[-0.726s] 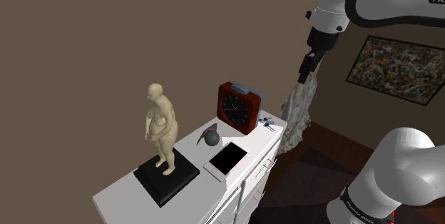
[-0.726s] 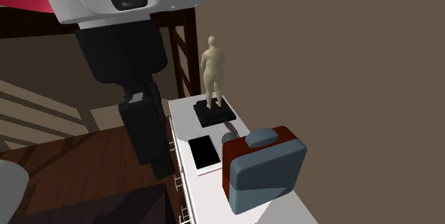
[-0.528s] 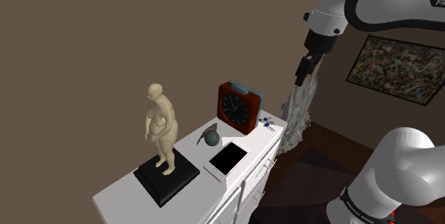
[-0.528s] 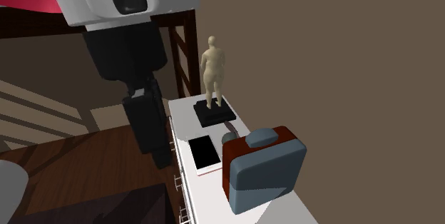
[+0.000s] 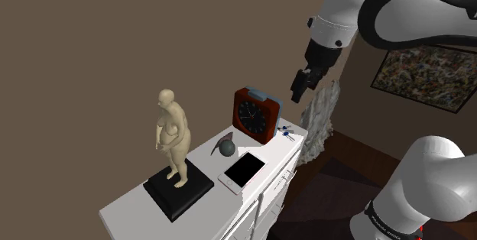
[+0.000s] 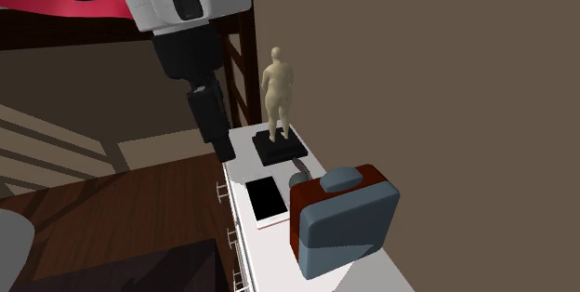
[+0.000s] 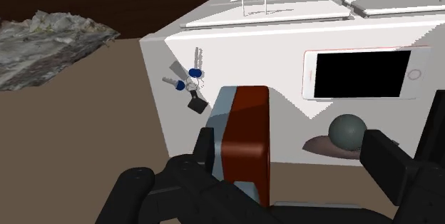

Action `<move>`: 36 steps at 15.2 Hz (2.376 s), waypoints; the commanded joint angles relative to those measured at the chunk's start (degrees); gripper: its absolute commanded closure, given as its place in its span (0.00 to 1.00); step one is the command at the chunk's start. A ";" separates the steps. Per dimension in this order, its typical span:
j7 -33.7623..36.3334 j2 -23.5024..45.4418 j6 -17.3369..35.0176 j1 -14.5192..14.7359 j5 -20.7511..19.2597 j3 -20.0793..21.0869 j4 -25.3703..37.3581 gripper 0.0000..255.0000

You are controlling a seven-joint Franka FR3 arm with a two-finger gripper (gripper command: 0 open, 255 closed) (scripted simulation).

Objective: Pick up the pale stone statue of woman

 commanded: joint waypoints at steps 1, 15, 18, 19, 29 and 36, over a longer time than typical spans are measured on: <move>3.79 1.15 2.04 0.32 1.60 2.72 0.18 0.00; 30.11 17.79 13.65 -3.71 2.68 23.44 13.02 0.00; 36.71 23.04 15.22 -6.17 -0.32 28.87 17.79 0.00; 39.09 25.00 15.59 -7.08 -1.75 30.81 19.55 0.00; 61.74 46.29 14.54 -10.85 -23.35 45.81 34.35 0.00; 63.52 46.84 18.30 -10.83 -24.62 45.70 30.54 0.00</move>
